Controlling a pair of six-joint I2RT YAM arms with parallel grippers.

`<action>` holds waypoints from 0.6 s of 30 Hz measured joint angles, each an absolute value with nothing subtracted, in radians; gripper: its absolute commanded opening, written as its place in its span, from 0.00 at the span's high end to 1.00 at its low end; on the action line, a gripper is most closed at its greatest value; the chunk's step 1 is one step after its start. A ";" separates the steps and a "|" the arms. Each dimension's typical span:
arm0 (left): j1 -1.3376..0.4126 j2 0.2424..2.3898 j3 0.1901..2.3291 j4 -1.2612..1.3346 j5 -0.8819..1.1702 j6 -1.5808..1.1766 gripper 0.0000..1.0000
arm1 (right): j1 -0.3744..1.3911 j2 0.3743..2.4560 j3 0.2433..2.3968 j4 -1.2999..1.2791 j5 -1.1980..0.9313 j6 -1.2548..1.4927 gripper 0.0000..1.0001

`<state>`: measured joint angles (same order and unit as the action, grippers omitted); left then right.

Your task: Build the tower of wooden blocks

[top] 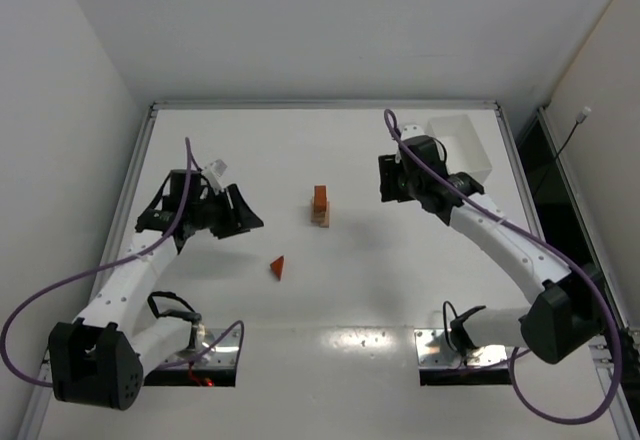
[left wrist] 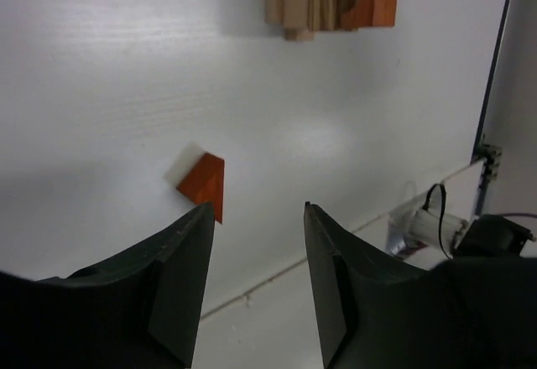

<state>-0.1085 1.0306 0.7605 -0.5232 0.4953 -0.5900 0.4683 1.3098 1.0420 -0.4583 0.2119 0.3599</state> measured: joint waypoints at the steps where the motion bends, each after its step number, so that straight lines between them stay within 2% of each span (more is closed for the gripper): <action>1: -0.109 1.034 0.748 -0.534 0.508 -0.600 0.49 | 0.464 1.308 1.036 -0.463 0.212 0.357 0.48; 11: -0.130 1.068 0.583 -0.654 0.629 -0.701 0.47 | 0.426 1.242 0.970 -0.481 0.190 0.339 0.48; 18: -0.133 1.112 0.457 -0.514 0.800 -0.837 0.39 | 0.404 1.194 0.941 -0.496 0.177 0.337 0.48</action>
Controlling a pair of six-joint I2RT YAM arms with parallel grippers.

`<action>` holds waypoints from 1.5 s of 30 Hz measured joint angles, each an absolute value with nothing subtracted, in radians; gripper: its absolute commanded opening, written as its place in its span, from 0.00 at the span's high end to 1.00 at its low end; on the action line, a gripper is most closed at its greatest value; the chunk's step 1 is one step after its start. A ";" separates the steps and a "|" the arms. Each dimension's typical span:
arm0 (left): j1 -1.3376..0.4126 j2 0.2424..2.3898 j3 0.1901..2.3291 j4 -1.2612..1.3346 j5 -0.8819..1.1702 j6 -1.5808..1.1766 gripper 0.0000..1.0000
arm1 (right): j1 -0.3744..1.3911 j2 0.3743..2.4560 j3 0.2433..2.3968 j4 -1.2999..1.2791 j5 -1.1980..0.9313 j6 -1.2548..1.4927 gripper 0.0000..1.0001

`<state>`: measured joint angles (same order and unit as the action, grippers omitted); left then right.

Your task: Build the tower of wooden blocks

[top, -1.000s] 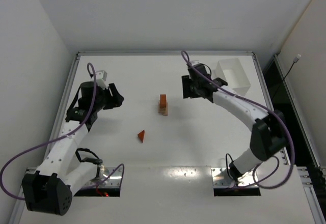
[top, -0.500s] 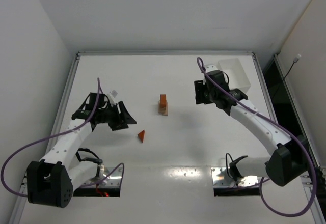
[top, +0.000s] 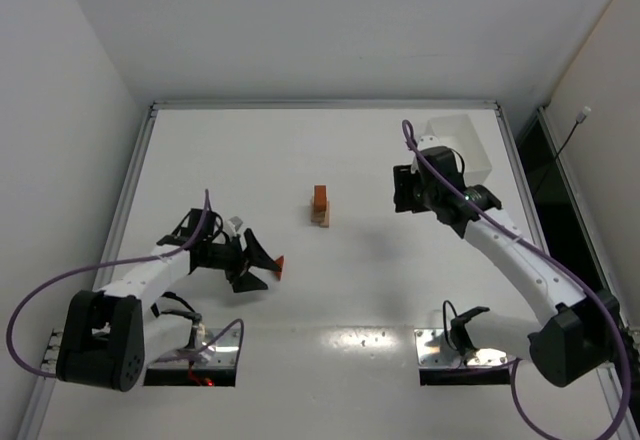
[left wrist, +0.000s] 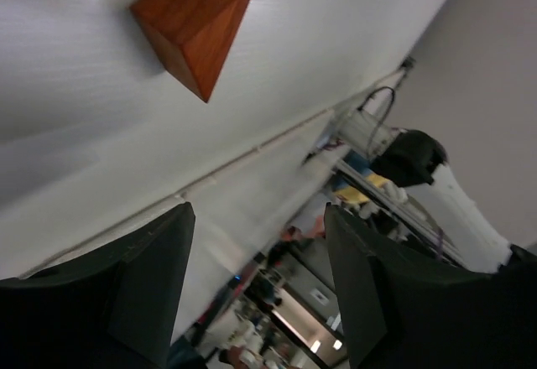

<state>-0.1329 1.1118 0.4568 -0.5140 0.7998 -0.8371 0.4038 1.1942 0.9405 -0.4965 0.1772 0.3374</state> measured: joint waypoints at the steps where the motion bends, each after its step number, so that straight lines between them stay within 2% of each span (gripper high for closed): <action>1: -0.133 1.123 0.439 -0.476 0.831 -0.867 0.39 | 0.402 1.187 0.939 -0.503 0.175 0.337 0.48; 9: -0.128 1.211 0.415 -0.187 1.011 -1.110 0.34 | 0.392 1.157 0.923 -0.511 0.171 0.336 0.48; 14: -0.105 1.269 0.514 -0.220 0.990 -1.088 0.36 | 0.388 1.166 0.921 -0.510 0.156 0.336 0.48; 16: -0.105 1.275 0.579 -0.257 0.950 -1.016 0.40 | 0.387 1.173 0.921 -0.510 0.151 0.333 0.48; 26: -0.142 1.295 0.809 -0.400 0.833 -0.338 0.41 | 0.381 1.183 0.916 -0.506 0.116 0.317 0.48; 29: -0.194 1.335 0.887 -0.441 0.736 -0.246 0.41 | 0.380 1.183 0.910 -0.506 0.104 0.315 0.48; 30: -0.221 1.340 0.912 -0.458 0.666 -0.230 0.35 | 0.379 1.183 0.909 -0.506 0.102 0.315 0.48; 32: -0.285 1.340 0.951 -0.487 0.528 -0.202 0.32 | 0.374 1.183 0.909 -0.506 0.100 0.314 0.48; 34: -0.370 1.336 0.981 -0.524 0.340 -0.170 0.30 | 0.373 1.183 0.909 -0.506 0.096 0.313 0.48; 37: -0.476 1.333 0.991 -0.559 0.191 -0.132 0.29 | 0.373 1.182 0.906 -0.502 0.094 0.312 0.48; 38: -0.503 1.333 0.991 -0.579 0.148 -0.113 0.31 | 0.373 1.181 0.904 -0.502 0.093 0.311 0.48; 39: -0.521 1.333 0.991 -0.599 0.118 -0.101 0.37 | 0.372 1.181 0.902 -0.502 0.093 0.310 0.48; 45: -0.550 1.333 0.973 -0.664 0.018 -0.044 0.41 | 0.362 1.174 0.896 -0.503 0.090 0.305 0.48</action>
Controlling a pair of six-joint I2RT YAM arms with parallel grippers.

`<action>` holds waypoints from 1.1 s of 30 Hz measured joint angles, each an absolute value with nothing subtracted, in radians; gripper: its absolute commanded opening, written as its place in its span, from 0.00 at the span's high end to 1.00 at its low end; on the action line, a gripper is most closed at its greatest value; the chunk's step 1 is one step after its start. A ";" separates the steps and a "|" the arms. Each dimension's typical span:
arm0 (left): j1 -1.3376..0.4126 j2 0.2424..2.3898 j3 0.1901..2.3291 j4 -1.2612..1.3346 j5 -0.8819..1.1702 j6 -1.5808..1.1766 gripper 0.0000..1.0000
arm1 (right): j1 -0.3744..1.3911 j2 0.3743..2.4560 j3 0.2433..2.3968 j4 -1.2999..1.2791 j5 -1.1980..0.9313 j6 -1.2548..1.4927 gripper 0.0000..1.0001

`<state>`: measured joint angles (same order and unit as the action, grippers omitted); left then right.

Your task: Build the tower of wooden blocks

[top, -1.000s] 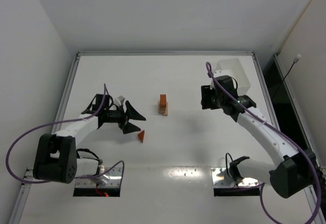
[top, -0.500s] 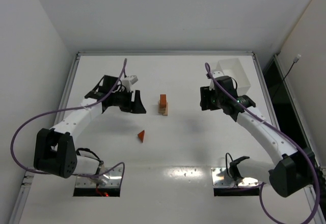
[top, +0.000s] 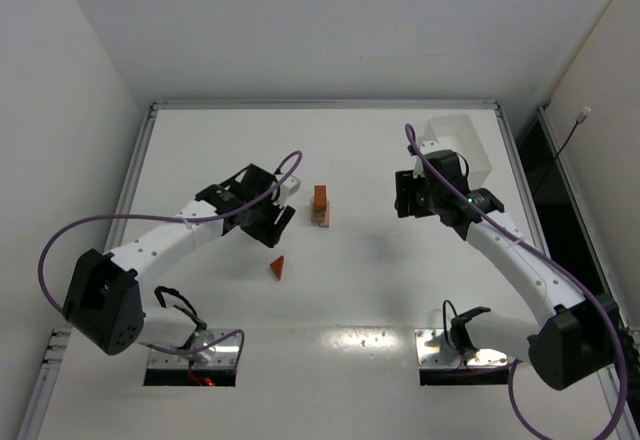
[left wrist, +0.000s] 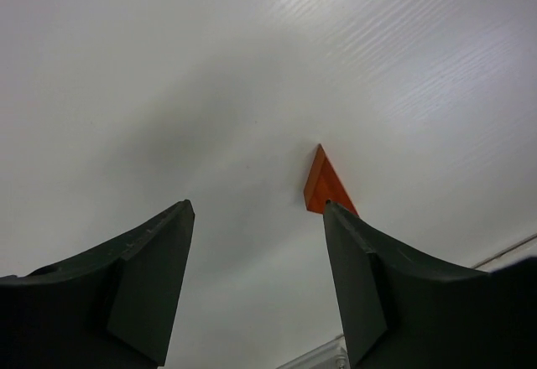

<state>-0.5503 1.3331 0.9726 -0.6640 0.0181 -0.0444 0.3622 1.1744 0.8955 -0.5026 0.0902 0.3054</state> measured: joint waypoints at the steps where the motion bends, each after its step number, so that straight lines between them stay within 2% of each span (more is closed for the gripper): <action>1: -0.550 1.333 0.966 -0.672 0.015 -0.038 0.41 | 0.362 1.171 0.895 -0.502 0.090 0.305 0.48; 17: -0.578 1.472 0.959 -0.717 0.180 -0.032 0.42 | 0.340 1.153 0.879 -0.503 0.073 0.285 0.48; 33: -0.590 1.564 0.959 -0.718 0.207 -0.038 0.50 | 0.324 1.153 0.871 -0.503 0.054 0.282 0.48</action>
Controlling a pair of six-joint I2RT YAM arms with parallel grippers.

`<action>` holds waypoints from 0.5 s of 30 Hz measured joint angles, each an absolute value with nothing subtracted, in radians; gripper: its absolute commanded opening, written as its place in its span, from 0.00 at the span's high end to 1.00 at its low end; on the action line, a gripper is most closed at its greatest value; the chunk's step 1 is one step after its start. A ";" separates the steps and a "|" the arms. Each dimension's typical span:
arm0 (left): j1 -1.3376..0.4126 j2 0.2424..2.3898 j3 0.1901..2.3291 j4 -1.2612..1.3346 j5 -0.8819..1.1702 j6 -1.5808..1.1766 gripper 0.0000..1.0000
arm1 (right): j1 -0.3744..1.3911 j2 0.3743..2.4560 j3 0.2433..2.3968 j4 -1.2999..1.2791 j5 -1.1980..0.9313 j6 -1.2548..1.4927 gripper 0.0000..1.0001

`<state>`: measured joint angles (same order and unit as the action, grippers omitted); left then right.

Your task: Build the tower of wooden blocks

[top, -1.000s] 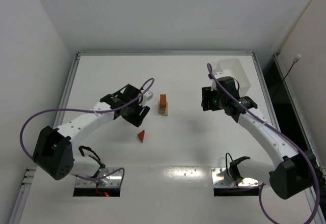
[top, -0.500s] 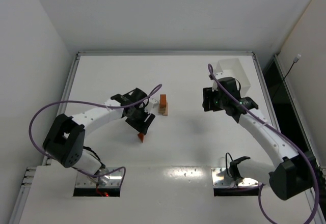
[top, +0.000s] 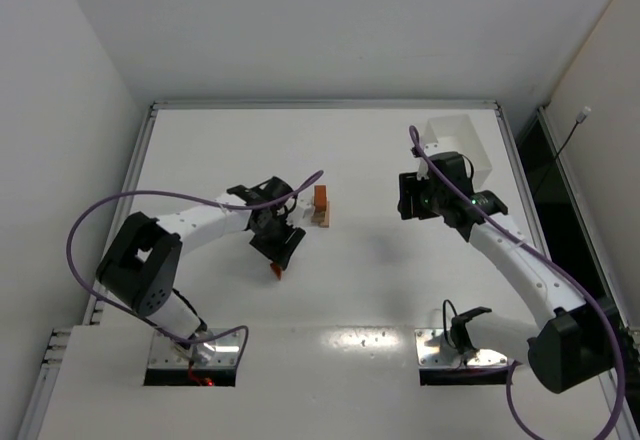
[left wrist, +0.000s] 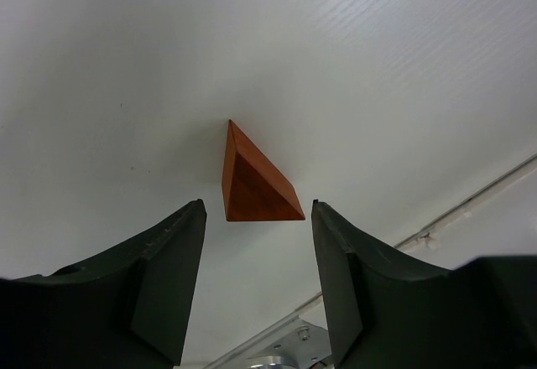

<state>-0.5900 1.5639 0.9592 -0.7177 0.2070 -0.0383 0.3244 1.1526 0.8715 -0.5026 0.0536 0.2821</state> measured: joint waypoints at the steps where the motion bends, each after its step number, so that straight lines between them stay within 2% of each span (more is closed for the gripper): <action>1: -0.590 1.568 0.959 -0.716 0.207 -0.038 0.51 | 0.324 1.153 0.871 -0.503 0.052 0.282 0.48; 15: -0.590 1.642 0.971 -0.709 0.214 -0.039 0.52 | 0.324 1.157 0.860 -0.501 0.044 0.279 0.48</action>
<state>-0.5900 1.6421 0.9714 -0.7090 0.2142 -0.0395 0.3237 1.1572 0.8604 -0.5014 0.0441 0.2794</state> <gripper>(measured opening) 0.479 0.523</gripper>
